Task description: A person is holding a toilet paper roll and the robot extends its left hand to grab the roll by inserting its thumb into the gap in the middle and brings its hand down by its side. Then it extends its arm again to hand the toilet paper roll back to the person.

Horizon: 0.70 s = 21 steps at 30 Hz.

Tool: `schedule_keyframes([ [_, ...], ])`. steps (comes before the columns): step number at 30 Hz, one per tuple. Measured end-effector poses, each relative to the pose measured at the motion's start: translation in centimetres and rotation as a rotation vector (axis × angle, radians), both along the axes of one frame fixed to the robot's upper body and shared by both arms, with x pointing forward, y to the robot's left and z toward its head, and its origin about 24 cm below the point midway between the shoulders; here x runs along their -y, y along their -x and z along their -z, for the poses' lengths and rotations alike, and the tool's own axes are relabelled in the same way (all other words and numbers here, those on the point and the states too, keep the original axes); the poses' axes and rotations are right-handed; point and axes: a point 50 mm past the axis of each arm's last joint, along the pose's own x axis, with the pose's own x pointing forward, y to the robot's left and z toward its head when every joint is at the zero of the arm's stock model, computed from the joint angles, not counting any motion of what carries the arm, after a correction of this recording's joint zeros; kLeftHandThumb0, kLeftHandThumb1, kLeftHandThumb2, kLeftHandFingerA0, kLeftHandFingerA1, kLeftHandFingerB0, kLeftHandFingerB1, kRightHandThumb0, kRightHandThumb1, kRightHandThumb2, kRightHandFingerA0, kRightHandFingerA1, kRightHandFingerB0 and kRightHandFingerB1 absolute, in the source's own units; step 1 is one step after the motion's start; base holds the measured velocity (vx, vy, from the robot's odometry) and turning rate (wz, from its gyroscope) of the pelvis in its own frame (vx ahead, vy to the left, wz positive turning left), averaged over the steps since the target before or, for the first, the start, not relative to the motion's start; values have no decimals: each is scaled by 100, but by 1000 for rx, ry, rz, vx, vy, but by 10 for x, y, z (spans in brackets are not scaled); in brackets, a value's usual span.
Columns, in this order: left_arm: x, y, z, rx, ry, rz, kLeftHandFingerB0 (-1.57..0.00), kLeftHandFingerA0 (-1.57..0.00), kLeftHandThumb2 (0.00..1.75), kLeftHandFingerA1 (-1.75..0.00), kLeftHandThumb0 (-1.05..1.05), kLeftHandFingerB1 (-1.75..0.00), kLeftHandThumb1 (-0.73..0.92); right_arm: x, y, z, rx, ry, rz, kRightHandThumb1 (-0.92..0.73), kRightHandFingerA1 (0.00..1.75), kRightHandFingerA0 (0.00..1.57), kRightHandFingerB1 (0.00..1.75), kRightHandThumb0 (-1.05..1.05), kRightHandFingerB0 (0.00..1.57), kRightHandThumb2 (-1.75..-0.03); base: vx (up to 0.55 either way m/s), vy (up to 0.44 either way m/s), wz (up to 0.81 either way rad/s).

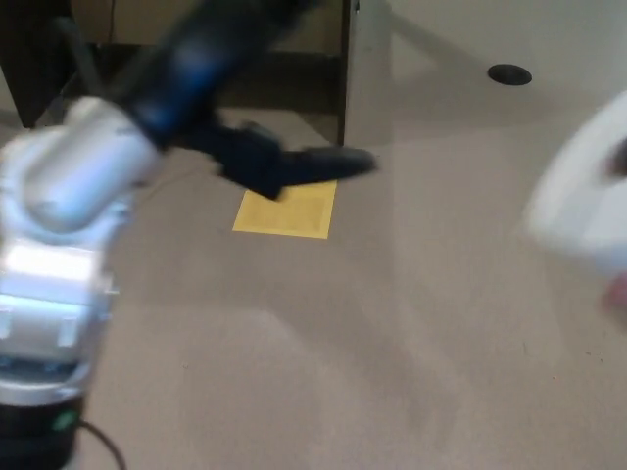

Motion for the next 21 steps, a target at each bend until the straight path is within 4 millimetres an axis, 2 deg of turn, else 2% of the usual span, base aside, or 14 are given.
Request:
schedule_keyframes([
  [1, -7, 1, 2, -5, 9, -11, -4, -5, 76, -26, -54, -20, 36, 0, 0, 0, 0, 0, 0, -67, 59, 73, 43, -37, 56, -61, 0, 0, 0],
  [3, -27, 6, 10, -31, 40, -46, 0, -1, 75, -33, -49, -25, 31, 0, 0, 0, 0, 0, 0, -67, 60, 73, 44, -36, 57, -60, 0, 0, 0],
  [5, -45, 11, 24, -72, 66, -86, -3, -2, 73, -32, -49, -18, 33, 0, 0, 0, -1, 0, 0, -67, 60, 73, 43, -36, 57, -60, 0, 0, 0],
  [6, -53, 13, 33, -104, 81, -106, 0, -1, 71, -29, -49, -16, 33, 0, 0, 0, -1, 0, 0, -67, 58, 73, 43, -36, 56, -61, 0, 0, 0],
  [10, -77, 20, 73, -234, 120, -172, -7, -5, 67, -34, -45, -20, 33, 0, 0, 0, 2, -1, -1, -66, 64, 76, 44, -35, 59, -60, 0, 0, 0],
  [11, -83, 22, 84, -271, 129, -191, -7, -10, 52, -31, -42, -23, 39, 0, 0, 0, 3, -1, -1, -66, 64, 75, 44, -35, 58, -60, 0, 0, 0],
  [12, -88, 24, 95, -305, 138, -211, -10, -6, 62, -35, -44, -19, 33, 0, 0, 0, 4, -1, -1, -66, 65, 74, 43, -36, 57, -60, 0, 0, 0],
  [13, -96, 27, 108, -348, 147, -237, -8, -12, 52, -31, -36, -25, 41, 0, 0, 0, 5, -1, -1, -67, 64, 73, 43, -36, 55, -60, 0, 0, 0],
  [14, -103, 29, 122, -396, 159, -266, -8, -12, 52, -31, -36, -25, 41, 0, 0, 0, 5, -1, -1, -67, 64, 73, 43, -36, 55, -60, 0, 0, 0],
  [15, -110, 32, 136, -443, 172, -293, 0, -3, 84, -49, -23, -47, 31, 0, 0, 0, 5, -2, 0, -66, 58, 71, 42, -34, 54, -60, 0, 0, 0],
  [17, -121, 38, 161, -527, 190, -342, 0, -2, 85, -49, -19, -47, 34, 0, 1, 0, 4, -2, 1, -65, 57, 70, 43, -33, 53, -59, 0, 0, 0],
  [18, -127, 42, 175, -574, 200, -370, -14, -15, 57, -35, -31, -30, 42, 0, 1, 0, 4, -3, 1, -66, 57, 69, 42, -34, 53, -59, 0, 0, 0],
  [21, -142, 54, 211, -693, 222, -449, -15, -15, 55, -34, -24, -28, 47, 0, 1, 1, 4, -4, 2, -66, 54, 66, 42, -34, 52, -60, 0, 0, 0],
])
